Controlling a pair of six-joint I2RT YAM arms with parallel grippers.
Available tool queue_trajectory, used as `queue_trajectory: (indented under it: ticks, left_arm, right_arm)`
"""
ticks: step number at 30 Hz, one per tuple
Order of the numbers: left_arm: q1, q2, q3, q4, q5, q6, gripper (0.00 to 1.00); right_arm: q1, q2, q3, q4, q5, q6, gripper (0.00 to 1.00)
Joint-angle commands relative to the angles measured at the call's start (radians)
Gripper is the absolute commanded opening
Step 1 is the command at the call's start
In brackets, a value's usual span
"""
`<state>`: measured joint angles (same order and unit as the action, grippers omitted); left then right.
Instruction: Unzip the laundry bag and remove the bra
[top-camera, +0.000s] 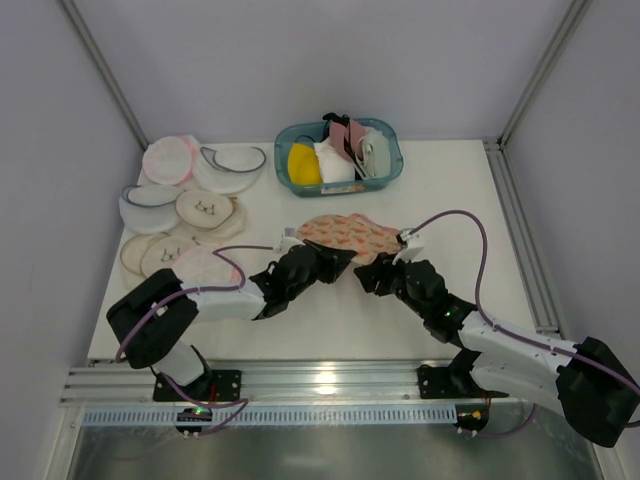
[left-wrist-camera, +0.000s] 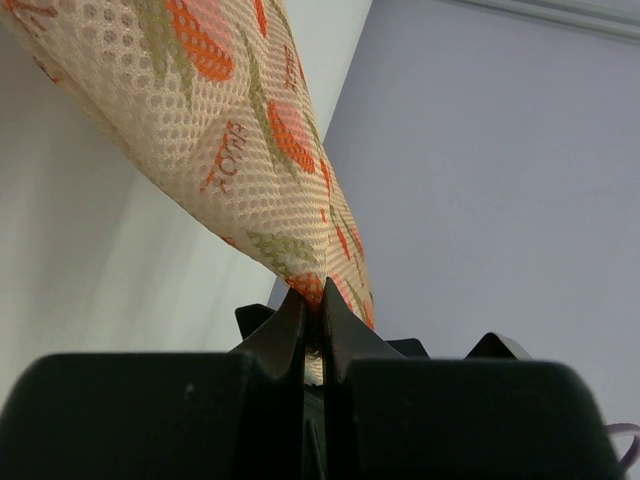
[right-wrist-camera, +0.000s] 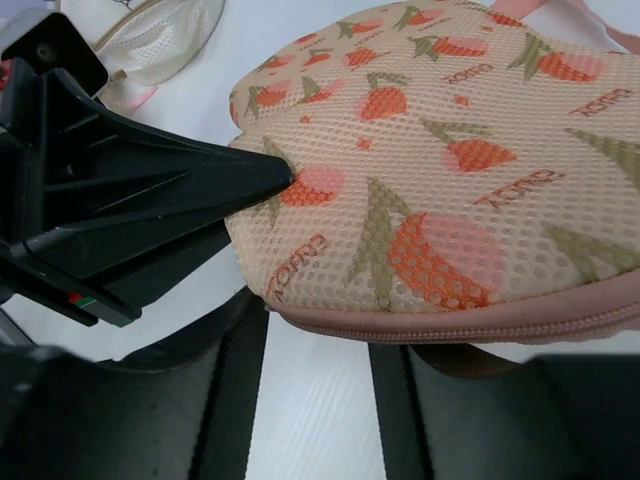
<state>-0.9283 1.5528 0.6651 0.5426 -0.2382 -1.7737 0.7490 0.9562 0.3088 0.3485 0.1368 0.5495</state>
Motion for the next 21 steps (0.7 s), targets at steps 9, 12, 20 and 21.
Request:
queue_trajectory:
  ticks: [9,12,20,21]
  left_arm:
    - [-0.006,0.029,-0.03,0.06,0.0,-0.01,0.0]
    - [-0.006,0.042,-0.035,0.068,0.002,-0.013,0.0]
    - [0.008,0.029,-0.048,0.056,-0.013,0.02,0.0]
    - [0.011,0.026,-0.05,0.051,-0.013,0.032,0.0]
  right_arm:
    - [0.035,-0.045,0.036,0.087,0.069,-0.023,0.15]
    - [0.039,-0.08,0.027,0.055,0.072,-0.023,0.06]
    - [0.046,-0.16,0.121,-0.321,0.11,-0.034,0.04]
    - [0.046,-0.163,0.136,-0.368,0.109,-0.03,0.04]
